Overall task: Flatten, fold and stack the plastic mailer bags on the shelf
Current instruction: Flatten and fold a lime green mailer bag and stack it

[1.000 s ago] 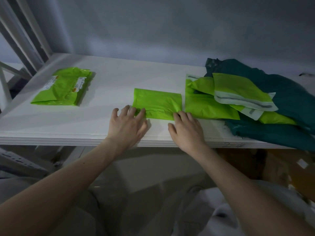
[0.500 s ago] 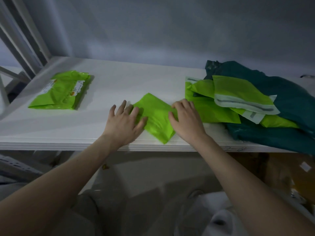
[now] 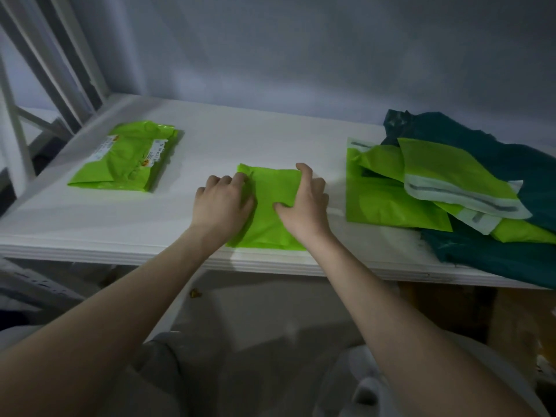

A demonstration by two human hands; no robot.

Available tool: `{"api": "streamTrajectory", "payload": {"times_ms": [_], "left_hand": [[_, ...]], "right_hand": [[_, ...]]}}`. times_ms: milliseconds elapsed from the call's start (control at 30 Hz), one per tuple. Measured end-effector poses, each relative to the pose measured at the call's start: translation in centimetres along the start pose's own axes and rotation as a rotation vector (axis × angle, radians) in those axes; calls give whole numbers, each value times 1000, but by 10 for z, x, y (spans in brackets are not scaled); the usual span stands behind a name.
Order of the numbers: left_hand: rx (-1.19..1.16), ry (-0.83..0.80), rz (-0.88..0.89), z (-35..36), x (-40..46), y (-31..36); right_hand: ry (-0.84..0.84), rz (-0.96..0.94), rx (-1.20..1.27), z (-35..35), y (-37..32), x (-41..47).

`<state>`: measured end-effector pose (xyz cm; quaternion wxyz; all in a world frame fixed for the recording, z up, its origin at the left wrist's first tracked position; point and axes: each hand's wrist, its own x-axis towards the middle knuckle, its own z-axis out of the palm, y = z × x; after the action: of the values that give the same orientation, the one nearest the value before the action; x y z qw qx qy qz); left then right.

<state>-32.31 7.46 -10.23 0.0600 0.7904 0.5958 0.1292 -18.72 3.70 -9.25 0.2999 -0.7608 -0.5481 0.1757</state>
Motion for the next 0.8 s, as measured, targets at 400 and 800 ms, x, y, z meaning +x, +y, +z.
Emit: {"api": "streamTrajectory", "payload": {"times_ms": [400, 800], "left_hand": [[-424, 139, 25, -45, 34, -53], [-284, 59, -41, -42, 57, -120]], "right_hand": [[127, -135, 212, 32, -43, 22], [-28, -214, -57, 89, -87, 57]]}}
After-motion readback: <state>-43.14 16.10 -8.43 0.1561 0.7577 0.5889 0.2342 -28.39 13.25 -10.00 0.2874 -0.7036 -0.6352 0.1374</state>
